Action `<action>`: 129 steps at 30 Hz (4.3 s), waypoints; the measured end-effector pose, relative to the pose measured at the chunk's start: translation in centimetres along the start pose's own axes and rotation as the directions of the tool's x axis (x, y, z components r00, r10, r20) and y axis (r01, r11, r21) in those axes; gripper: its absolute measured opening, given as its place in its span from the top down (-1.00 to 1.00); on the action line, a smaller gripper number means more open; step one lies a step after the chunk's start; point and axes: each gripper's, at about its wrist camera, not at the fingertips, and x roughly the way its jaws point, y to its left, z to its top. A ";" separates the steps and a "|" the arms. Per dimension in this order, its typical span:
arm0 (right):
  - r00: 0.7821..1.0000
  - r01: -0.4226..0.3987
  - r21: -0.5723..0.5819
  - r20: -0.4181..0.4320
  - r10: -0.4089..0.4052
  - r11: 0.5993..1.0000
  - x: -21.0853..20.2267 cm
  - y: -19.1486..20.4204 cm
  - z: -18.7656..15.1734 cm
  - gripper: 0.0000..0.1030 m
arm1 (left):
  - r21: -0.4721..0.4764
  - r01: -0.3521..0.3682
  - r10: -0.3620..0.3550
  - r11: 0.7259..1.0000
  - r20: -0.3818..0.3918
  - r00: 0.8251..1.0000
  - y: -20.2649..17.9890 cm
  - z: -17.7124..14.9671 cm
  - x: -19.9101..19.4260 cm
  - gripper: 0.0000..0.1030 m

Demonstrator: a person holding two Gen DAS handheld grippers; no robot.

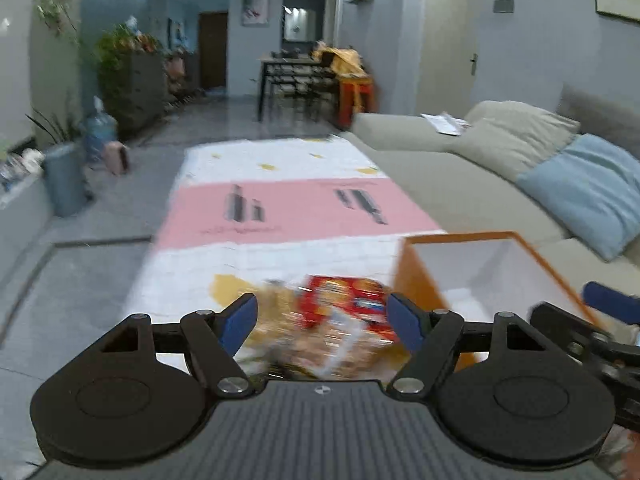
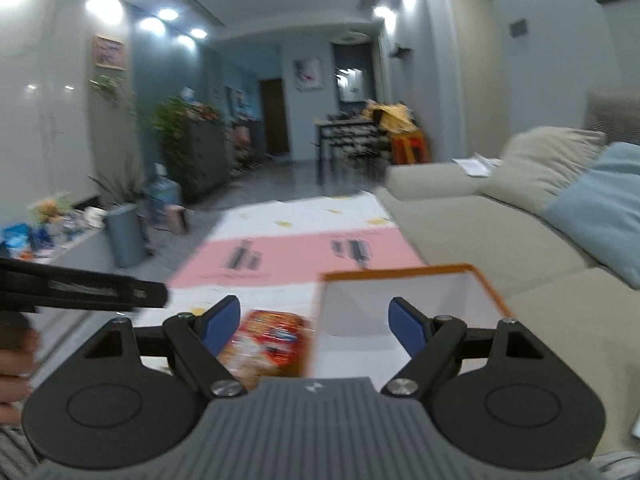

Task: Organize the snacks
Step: 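Move both tools back over the remaining snacks on the table, then grasp the peanut bag with the left gripper while right grasps the clear nut pack, then carry both packs over the box and open the right gripper to drop nuts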

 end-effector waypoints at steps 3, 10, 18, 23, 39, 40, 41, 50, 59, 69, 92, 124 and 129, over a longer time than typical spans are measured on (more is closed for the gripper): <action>0.998 -0.066 -0.033 -0.007 0.066 0.997 0.1 2.6 -0.4 -0.55 | -0.015 -0.063 0.063 0.998 0.023 0.998 2.2 -0.2 -0.3 -0.69; 0.981 -0.168 -0.202 -0.128 0.144 0.965 2.8 8.4 -3.7 -0.53 | -0.100 -0.114 0.111 0.988 -0.031 0.993 6.7 -1.2 1.2 -0.68; 0.952 -0.206 -0.267 -0.278 0.129 0.942 6.7 11.1 -7.2 -0.53 | -0.165 -0.108 0.077 0.980 -0.183 0.980 9.0 -3.1 4.7 -0.63; 0.932 -0.187 -0.247 -0.349 0.092 0.951 8.7 11.1 -9.1 -0.53 | -0.153 -0.067 0.029 0.986 -0.237 0.971 9.6 -3.8 5.3 -0.63; 0.842 -0.087 0.003 -0.534 0.075 0.996 13.7 13.6 -11.7 -0.71 | -0.218 -0.056 0.005 0.974 -0.230 0.973 11.5 -3.8 5.6 -0.63; 0.861 -0.077 -0.055 -0.508 0.038 0.995 13.6 14.5 -11.7 -0.72 | -0.221 -0.067 0.019 0.973 -0.212 0.977 11.6 -3.7 5.3 -0.63; 0.870 -0.074 -0.091 -0.493 0.019 0.993 13.6 15.1 -11.7 -0.72 | -0.223 -0.069 0.024 0.972 -0.199 0.980 11.7 -3.6 5.1 -0.63; 0.848 -0.097 -0.097 -0.529 0.031 0.991 14.9 17.8 -13.4 -0.83 | -0.220 -0.076 0.029 0.973 -0.211 0.977 11.7 -3.6 5.7 -0.63; 0.872 -0.154 -0.154 -0.486 0.061 0.976 13.3 16.0 -13.4 -0.51 | -0.205 -0.048 0.007 0.978 -0.193 0.981 11.1 -3.7 5.9 -0.63; 0.834 -0.152 -0.196 -0.551 0.020 0.969 12.0 13.7 -12.8 -0.51 | -0.045 0.178 -0.182 0.983 -0.111 0.977 6.8 -3.1 6.4 -0.63; 0.802 -0.031 -0.023 -0.598 0.011 0.999 12.5 8.8 -11.2 -0.51 | 0.301 0.339 -0.214 0.891 -0.381 0.899 -1.7 -3.9 16.6 -0.67; 0.921 -0.140 0.043 -0.361 0.146 0.989 6.5 8.7 -5.5 -0.51 | -0.128 0.376 -0.362 0.918 0.120 0.924 6.2 3.1 1.6 0.00; 0.968 -0.120 0.006 -0.220 0.119 0.993 4.0 7.3 -2.3 -0.51 | -0.098 0.344 -0.320 0.934 0.205 0.925 4.8 4.6 -1.3 0.00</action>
